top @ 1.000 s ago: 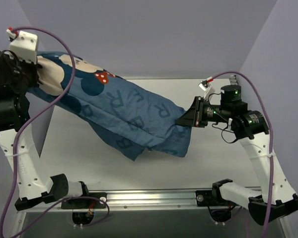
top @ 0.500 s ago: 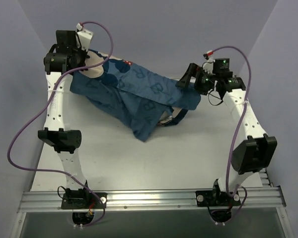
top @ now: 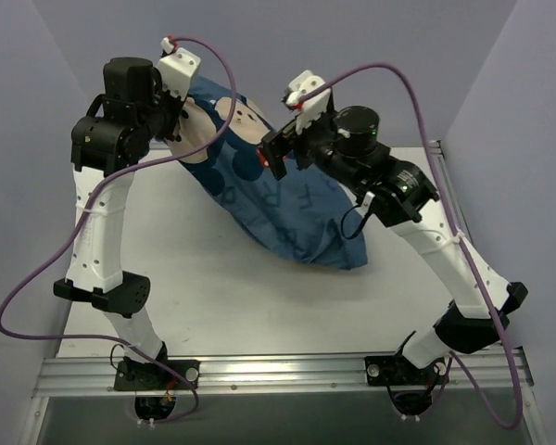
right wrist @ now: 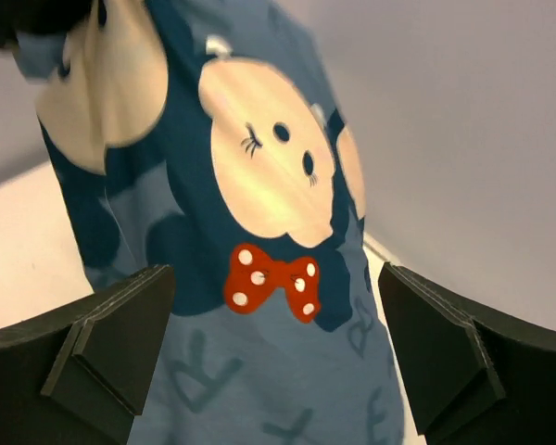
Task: Remove the pillowcase from the pillow
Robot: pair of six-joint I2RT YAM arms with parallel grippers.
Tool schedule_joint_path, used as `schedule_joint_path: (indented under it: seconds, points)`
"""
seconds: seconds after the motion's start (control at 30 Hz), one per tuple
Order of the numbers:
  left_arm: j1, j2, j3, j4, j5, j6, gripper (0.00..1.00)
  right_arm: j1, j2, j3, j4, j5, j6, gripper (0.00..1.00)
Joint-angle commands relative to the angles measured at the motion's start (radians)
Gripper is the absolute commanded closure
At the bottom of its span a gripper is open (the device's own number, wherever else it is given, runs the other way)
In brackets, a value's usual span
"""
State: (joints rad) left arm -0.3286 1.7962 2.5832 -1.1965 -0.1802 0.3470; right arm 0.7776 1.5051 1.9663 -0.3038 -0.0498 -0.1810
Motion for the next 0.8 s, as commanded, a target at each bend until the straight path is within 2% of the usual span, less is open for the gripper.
schedule_joint_path:
  seconds: [0.0, 0.07, 0.13, 0.23, 0.37, 0.43, 0.47, 0.5, 0.53, 0.57, 0.6, 0.67, 0.7, 0.77]
  points:
    - [0.011, -0.061, 0.031, 0.152, -0.036, -0.037, 0.98, 0.143, 0.063, -0.045, -0.023, 0.206, -0.130, 0.00]
    - [0.000, -0.070, 0.029, 0.153, -0.038, -0.036, 0.98, 0.222, 0.072, -0.093, 0.006, 0.322, -0.146, 0.00]
    - [-0.009, -0.077, 0.028, 0.155, -0.038, -0.034, 0.98, 0.293, 0.083, -0.158, 0.080, 0.353, -0.105, 0.00]
    - [-0.018, -0.080, 0.026, 0.155, -0.036, -0.034, 0.98, 0.325, 0.119, -0.216, 0.169, 0.428, -0.014, 0.00]
    - [-0.018, -0.092, 0.032, 0.155, -0.031, -0.036, 0.98, 0.286, 0.179, -0.293, 0.196, 0.516, 0.053, 0.00]
    - [-0.018, -0.112, 0.037, 0.156, -0.030, -0.034, 0.98, 0.237, 0.202, -0.303, 0.175, 0.464, 0.148, 0.01]
    - [-0.018, -0.121, 0.037, 0.159, -0.033, -0.034, 0.98, 0.192, 0.204, -0.316, 0.170, 0.434, 0.173, 0.05]
    - [-0.018, -0.130, 0.040, 0.164, -0.038, -0.031, 0.98, 0.174, 0.208, -0.320, 0.175, 0.383, 0.181, 0.11]
    - [-0.018, -0.150, 0.049, 0.172, -0.048, -0.026, 0.98, 0.161, 0.213, -0.317, 0.177, 0.371, 0.216, 0.31]
    - [-0.018, -0.161, 0.058, 0.176, -0.057, -0.022, 0.98, 0.152, 0.225, -0.310, 0.181, 0.366, 0.221, 0.46]
    - [-0.017, -0.181, 0.071, 0.189, -0.067, -0.017, 0.98, 0.153, 0.233, -0.294, 0.184, 0.352, 0.222, 0.70]
    - [-0.017, -0.202, 0.112, 0.202, -0.097, -0.003, 0.98, 0.152, 0.256, -0.227, 0.201, 0.315, 0.235, 0.95]
    - [-0.018, -0.219, 0.130, 0.212, -0.105, 0.003, 0.98, 0.152, 0.288, -0.195, 0.207, 0.288, 0.245, 1.00]
    - [-0.018, -0.235, 0.187, 0.218, -0.140, 0.027, 0.98, 0.152, 0.329, -0.114, 0.209, 0.135, 0.276, 1.00]
